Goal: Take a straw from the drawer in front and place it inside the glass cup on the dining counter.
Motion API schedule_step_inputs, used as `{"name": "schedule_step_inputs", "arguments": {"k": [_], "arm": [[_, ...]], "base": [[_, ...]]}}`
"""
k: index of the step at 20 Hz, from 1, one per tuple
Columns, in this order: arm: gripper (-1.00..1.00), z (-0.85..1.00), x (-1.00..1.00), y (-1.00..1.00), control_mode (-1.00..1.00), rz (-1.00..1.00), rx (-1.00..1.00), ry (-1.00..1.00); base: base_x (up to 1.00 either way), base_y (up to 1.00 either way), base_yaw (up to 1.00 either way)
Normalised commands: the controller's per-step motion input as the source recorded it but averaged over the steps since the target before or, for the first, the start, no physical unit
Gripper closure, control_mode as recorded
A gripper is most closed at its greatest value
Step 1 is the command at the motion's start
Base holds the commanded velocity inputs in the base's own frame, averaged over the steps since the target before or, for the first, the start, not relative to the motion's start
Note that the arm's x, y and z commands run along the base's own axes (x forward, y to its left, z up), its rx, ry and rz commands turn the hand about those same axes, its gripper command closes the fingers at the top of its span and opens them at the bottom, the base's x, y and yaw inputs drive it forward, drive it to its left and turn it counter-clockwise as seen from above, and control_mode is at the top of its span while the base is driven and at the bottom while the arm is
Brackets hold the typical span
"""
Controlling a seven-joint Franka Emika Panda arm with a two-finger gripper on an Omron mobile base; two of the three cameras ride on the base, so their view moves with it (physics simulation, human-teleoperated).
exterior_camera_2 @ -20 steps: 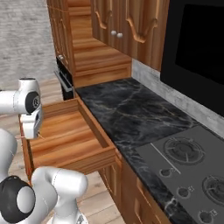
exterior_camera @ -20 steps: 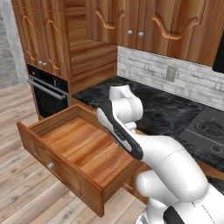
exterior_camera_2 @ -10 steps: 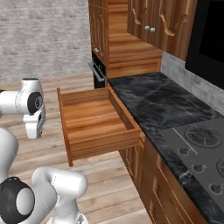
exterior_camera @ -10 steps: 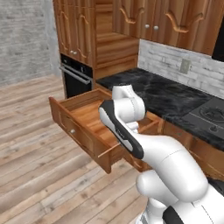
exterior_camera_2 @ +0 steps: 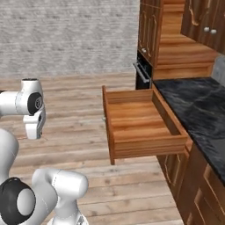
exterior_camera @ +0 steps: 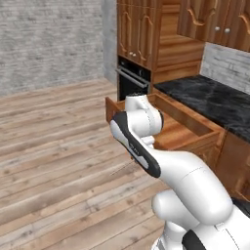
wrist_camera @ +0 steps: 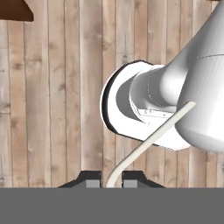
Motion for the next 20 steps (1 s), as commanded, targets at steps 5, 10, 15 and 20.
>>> {"name": "schedule_step_inputs", "arguments": {"k": [5,10,15,20], "arm": [[1.0,0.0,0.0,0.0,1.0,0.0,0.0,0.0],[1.0,0.0,0.0,0.0,1.0,0.0,0.0,0.0],[1.0,0.0,0.0,0.0,1.0,0.0,0.0,0.0],[1.0,0.0,0.0,0.0,1.0,0.0,0.0,0.0]], "base": [[0.1,0.71,0.27],[0.84,0.16,0.16],[1.0,0.0,0.13],[1.0,0.01,0.15]]}}
